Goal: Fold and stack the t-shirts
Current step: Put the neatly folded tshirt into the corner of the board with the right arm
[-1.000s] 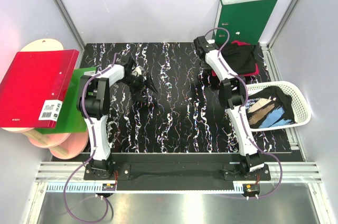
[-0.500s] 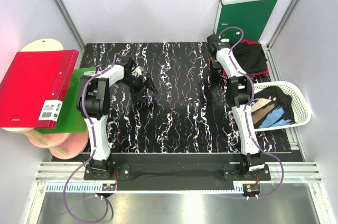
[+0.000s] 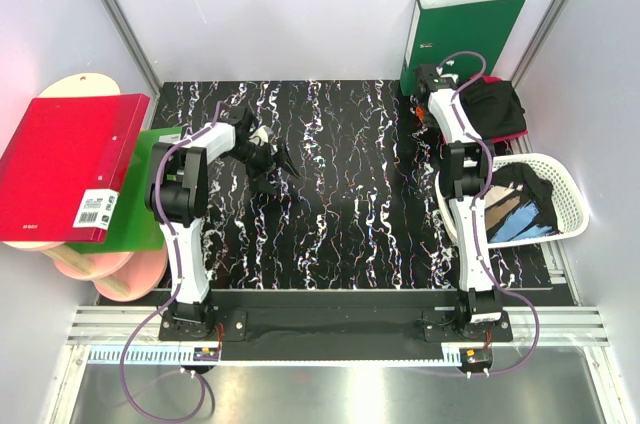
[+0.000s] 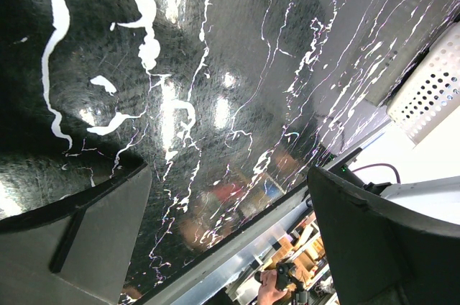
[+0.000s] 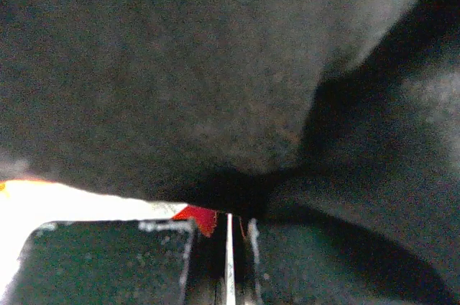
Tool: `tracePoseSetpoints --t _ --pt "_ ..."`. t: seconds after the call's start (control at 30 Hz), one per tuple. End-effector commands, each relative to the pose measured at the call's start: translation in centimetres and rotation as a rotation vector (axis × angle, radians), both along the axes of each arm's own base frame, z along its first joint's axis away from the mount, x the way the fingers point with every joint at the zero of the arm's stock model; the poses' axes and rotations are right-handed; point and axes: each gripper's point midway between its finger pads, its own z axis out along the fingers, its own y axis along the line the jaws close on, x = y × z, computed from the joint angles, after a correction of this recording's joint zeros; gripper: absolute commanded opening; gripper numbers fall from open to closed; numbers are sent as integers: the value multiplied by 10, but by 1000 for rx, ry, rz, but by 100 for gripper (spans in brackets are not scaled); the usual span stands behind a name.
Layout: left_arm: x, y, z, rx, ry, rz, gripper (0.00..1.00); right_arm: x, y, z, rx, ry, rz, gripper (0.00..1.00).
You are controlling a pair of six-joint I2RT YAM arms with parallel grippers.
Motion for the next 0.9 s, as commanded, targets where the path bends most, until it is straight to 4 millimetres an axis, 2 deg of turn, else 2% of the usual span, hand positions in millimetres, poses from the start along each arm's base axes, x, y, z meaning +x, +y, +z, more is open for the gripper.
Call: tracePoseSetpoints --t 0.0,0.13,0.27,0.37,0.4,0.43,0.47,0.5,0.53,0.57,0.6,0.63,0.67,0.7,0.73,0.77,0.8,0.83,0.87 --pt "-3 -4 12 -19 -33 -26 99 19 -9 20 -3 -84 -15 0" --pt "-6 -3 13 -15 -34 -27 99 33 -7 32 6 -154 -20 0" --pt "-10 -3 13 -12 -31 -32 99 38 -2 43 41 -186 -4 0" --pt "-9 -4 15 -19 -35 -34 99 37 11 74 87 -227 27 0" --pt "-8 -5 15 -24 -35 -35 99 36 15 110 100 -285 42 0" --pt "-8 -6 16 -26 -36 -34 99 35 25 118 108 -302 69 5" --pt "-6 -7 16 -26 -37 -36 99 34 32 134 122 -323 117 8" --pt "-5 -10 16 -30 -37 -41 99 27 35 187 131 -417 137 13" --pt "-4 -12 16 -32 -38 -42 99 24 41 194 144 -440 158 17" --pt "-2 -14 16 -36 -36 -47 99 19 45 212 169 -469 193 27" --pt "-3 -21 16 -43 -37 -59 99 2 44 249 172 -530 202 31" --pt "-2 -24 17 -50 -34 -62 99 -4 42 270 174 -574 210 36" --pt "3 -29 21 -58 -49 -69 99 -13 37 288 155 -600 210 61" --pt "2 -37 24 -69 -56 -88 99 -36 29 317 144 -650 190 69" --pt "3 -44 28 -77 -65 -98 99 -48 22 329 135 -675 168 78" --pt "8 -50 37 -89 -93 -111 99 -75 8 366 136 -760 128 85" --pt "7 -60 41 -96 -107 -135 99 -89 0 350 135 -724 103 88" --pt "13 -67 51 -107 -137 -144 99 -101 -8 354 143 -751 71 88" --pt "14 -73 56 -118 -147 -155 99 -131 -23 375 141 -807 29 85"
